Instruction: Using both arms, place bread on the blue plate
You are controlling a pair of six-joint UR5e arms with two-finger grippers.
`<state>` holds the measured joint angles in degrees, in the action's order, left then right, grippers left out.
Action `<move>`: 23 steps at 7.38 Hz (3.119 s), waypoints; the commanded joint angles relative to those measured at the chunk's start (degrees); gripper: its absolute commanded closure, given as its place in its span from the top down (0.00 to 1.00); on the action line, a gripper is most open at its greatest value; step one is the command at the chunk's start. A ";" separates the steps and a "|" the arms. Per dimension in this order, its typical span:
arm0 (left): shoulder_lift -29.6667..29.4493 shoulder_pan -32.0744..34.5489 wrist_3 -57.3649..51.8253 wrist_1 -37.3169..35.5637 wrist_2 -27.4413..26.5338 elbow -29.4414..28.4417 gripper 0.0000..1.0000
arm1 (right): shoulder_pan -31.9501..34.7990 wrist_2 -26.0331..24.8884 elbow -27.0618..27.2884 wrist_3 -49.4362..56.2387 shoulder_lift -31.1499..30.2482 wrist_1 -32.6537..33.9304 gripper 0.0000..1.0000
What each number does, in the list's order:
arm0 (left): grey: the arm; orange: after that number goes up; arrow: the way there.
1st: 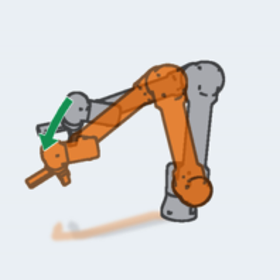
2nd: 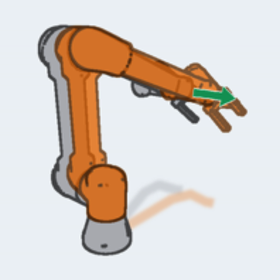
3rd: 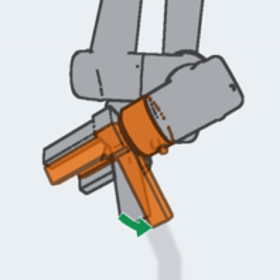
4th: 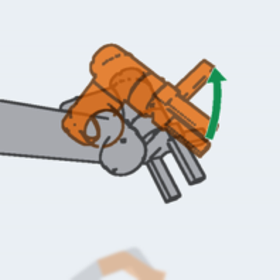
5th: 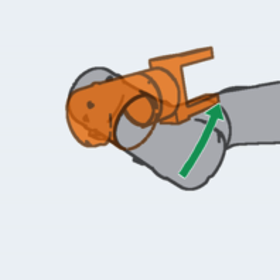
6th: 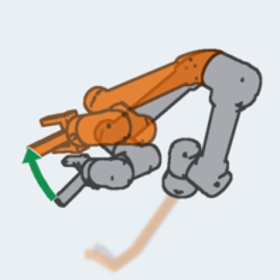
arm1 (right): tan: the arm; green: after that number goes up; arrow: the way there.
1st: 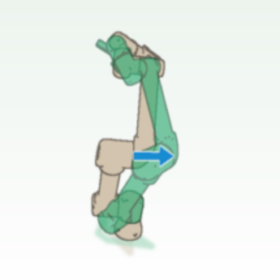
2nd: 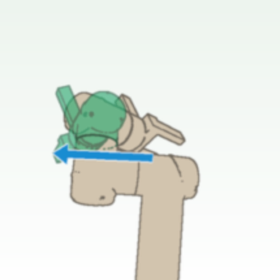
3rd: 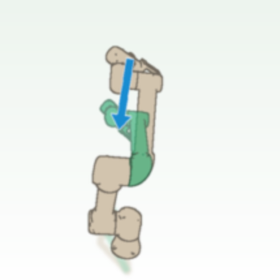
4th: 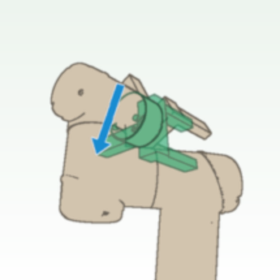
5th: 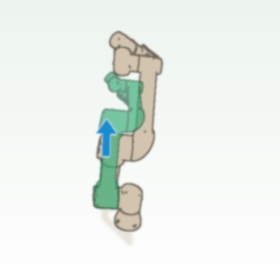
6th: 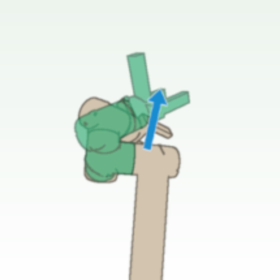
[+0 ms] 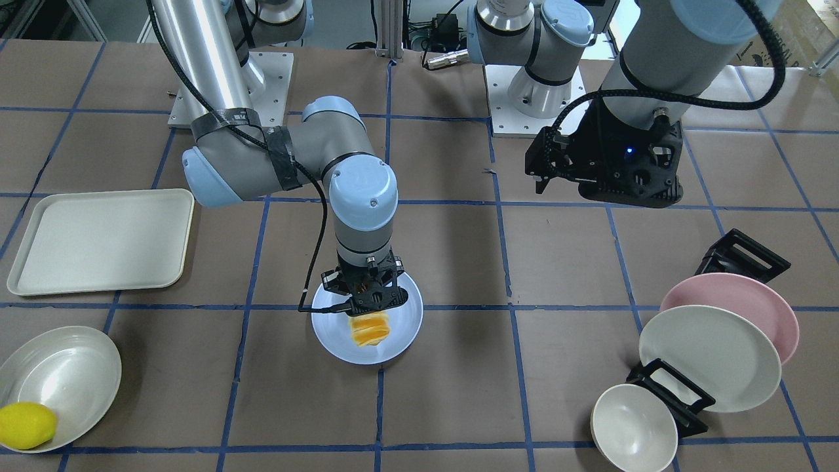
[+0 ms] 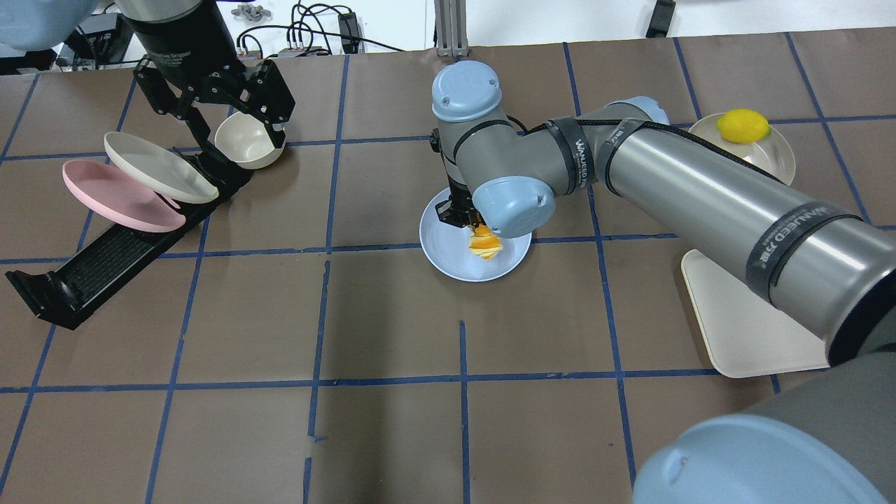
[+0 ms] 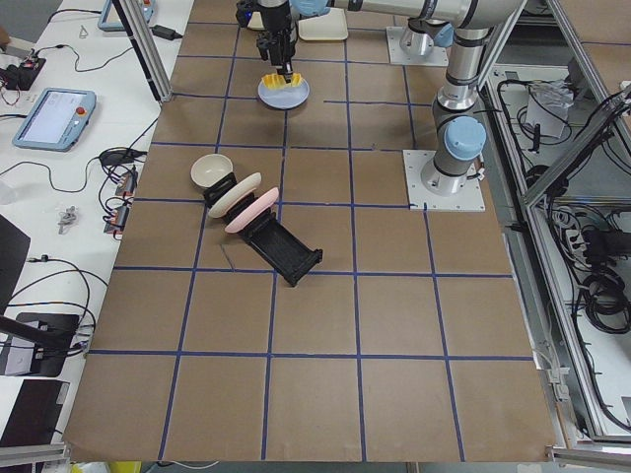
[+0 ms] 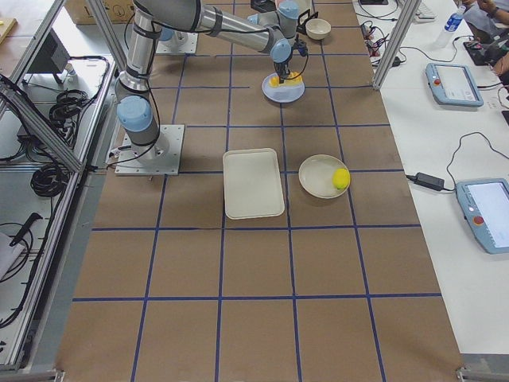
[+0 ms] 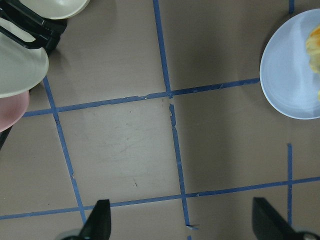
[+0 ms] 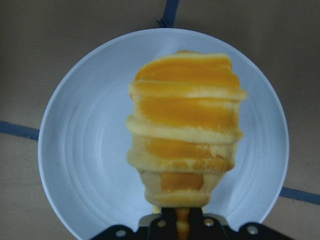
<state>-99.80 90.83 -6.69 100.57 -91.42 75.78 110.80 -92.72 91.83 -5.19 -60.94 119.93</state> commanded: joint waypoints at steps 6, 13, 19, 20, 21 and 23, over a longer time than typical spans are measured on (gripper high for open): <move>-0.04 0.05 -0.08 -0.55 0.01 0.07 1.00 | 0.56 -0.01 1.06 2.64 1.08 1.71 1.00; 0.22 -0.04 -0.17 -2.48 -0.08 1.03 1.00 | -7.40 0.07 -5.06 2.38 -9.61 -11.06 1.00; 0.22 -0.04 -0.08 -2.57 -0.08 1.21 1.00 | -25.19 -0.45 -8.77 5.36 -24.46 -28.80 1.00; 0.22 -0.04 0.01 -2.57 -0.08 1.13 1.00 | -24.93 -0.27 -9.04 4.93 -25.71 -30.09 1.00; 0.22 -0.04 0.01 -2.57 -0.08 1.21 1.00 | -23.71 -0.79 -10.08 4.67 -25.90 -30.97 1.00; 0.22 -0.04 0.01 -2.57 -0.08 1.13 1.00 | -23.87 -1.15 -11.67 4.49 -25.90 -38.09 1.00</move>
<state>-99.58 90.79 -6.68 98.00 -91.49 76.96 87.15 -93.82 80.96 -0.80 -86.73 84.91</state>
